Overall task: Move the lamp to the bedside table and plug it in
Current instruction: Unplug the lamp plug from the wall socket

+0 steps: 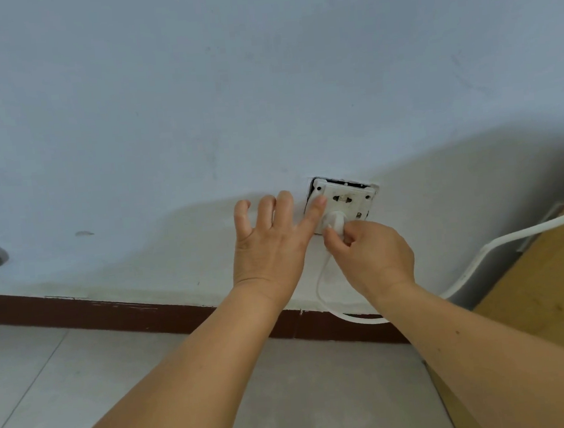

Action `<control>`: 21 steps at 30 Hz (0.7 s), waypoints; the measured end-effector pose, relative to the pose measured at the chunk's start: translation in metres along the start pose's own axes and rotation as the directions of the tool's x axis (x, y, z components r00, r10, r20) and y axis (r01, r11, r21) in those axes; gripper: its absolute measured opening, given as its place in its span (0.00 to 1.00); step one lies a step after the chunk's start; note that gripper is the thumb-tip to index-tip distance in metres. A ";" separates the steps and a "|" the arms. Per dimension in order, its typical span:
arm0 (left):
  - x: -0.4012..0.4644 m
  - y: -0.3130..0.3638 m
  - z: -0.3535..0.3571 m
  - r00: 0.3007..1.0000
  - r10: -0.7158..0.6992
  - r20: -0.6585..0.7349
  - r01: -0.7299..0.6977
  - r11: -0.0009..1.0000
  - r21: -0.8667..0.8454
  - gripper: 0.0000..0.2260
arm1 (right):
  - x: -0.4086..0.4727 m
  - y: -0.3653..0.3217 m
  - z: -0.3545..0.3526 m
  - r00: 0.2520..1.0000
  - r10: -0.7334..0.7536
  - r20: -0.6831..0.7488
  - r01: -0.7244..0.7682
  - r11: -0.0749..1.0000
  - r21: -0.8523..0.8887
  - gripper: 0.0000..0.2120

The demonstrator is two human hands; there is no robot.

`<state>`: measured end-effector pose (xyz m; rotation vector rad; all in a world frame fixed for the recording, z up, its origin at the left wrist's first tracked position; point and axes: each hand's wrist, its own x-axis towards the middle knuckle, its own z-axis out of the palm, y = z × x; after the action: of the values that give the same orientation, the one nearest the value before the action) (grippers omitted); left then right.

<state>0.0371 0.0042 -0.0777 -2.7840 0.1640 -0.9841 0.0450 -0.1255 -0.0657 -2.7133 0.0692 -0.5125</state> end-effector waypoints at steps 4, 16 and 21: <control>0.000 -0.001 0.000 0.999 0.020 0.029 -0.020 1.000 0.012 0.34 | 0.001 0.001 0.001 1.000 -0.009 -0.016 0.009 1.000 0.011 0.23; 0.000 -0.001 -0.001 0.997 0.051 0.055 -0.051 0.999 -0.002 0.34 | -0.003 -0.001 0.002 1.000 0.025 -0.015 -0.025 0.999 0.026 0.23; -0.001 -0.001 -0.002 0.996 0.056 0.073 -0.054 0.998 -0.019 0.35 | -0.003 -0.001 -0.002 0.999 0.024 0.021 -0.024 1.000 -0.010 0.23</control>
<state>0.0352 0.0048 -0.0763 -2.8099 0.2383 -0.8695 0.0419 -0.1252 -0.0647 -2.7232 0.0982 -0.4774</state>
